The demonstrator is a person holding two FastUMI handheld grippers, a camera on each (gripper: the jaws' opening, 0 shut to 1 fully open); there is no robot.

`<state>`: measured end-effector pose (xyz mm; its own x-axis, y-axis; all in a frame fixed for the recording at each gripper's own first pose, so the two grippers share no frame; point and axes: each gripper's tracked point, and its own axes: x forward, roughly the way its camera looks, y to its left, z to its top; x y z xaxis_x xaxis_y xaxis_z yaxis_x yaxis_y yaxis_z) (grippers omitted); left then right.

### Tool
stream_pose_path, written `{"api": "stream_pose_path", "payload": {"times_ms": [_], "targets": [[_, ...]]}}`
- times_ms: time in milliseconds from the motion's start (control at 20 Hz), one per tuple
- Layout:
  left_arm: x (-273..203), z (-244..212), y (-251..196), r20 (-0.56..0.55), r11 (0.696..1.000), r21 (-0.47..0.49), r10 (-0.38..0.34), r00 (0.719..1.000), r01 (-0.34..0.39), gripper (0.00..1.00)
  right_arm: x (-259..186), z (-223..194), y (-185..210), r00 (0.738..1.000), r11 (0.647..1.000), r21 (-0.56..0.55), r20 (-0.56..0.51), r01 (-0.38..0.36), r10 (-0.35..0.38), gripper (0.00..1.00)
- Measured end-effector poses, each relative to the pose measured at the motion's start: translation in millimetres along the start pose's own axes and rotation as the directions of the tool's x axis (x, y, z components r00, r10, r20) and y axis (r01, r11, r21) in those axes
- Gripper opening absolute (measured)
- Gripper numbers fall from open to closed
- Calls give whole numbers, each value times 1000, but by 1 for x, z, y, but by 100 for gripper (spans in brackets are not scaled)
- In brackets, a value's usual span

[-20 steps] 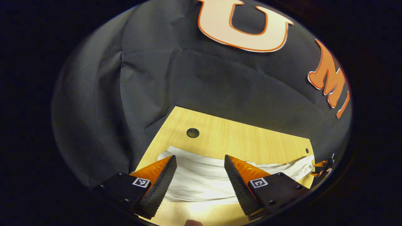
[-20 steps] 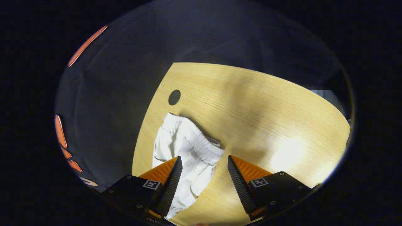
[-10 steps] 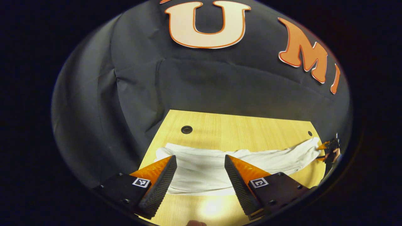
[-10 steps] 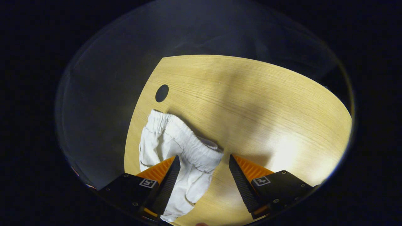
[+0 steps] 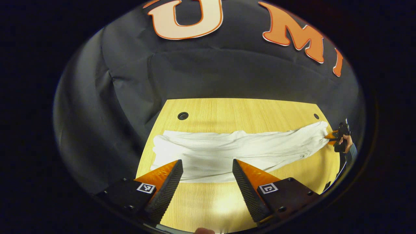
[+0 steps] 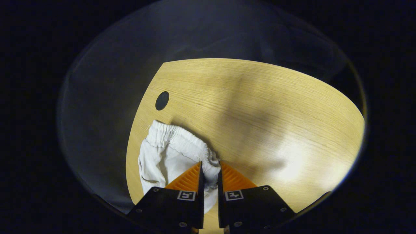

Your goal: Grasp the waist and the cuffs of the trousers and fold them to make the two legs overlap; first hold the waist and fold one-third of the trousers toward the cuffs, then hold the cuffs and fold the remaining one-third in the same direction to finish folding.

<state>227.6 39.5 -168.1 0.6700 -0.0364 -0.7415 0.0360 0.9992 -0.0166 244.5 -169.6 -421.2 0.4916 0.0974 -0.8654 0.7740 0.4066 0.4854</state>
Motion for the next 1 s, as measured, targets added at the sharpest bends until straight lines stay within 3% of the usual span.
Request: {"api": "stream_pose_path", "payload": {"times_ms": [150, 300, 600, 700, 1000], "targets": [[4, -6, -13, 9, 999, 35, 8, 1000, -9, 100, -8, 3, 3, 998, 997, -45, 35, -58, 59, 13], [2, -10, -23, 20, 996, 90, 16, 1000, -18, 100, -35, 7, 16, 982, 983, -84, 88, -162, 169, 13], [-8, -13, -11, 64, 999, 46, -27, 998, 25, 100, -81, -1, 55, 906, 918, -170, 177, -358, 385, 13], [-7, -12, -2, 63, 998, 45, -48, 997, 45, 100, -105, -2, 47, 875, 892, -194, 194, -409, 443, 13], [2, -23, 16, 77, 996, 29, -92, 993, 90, 100, -103, 13, 35, 822, 845, -233, 216, -481, 528, 13]]}}
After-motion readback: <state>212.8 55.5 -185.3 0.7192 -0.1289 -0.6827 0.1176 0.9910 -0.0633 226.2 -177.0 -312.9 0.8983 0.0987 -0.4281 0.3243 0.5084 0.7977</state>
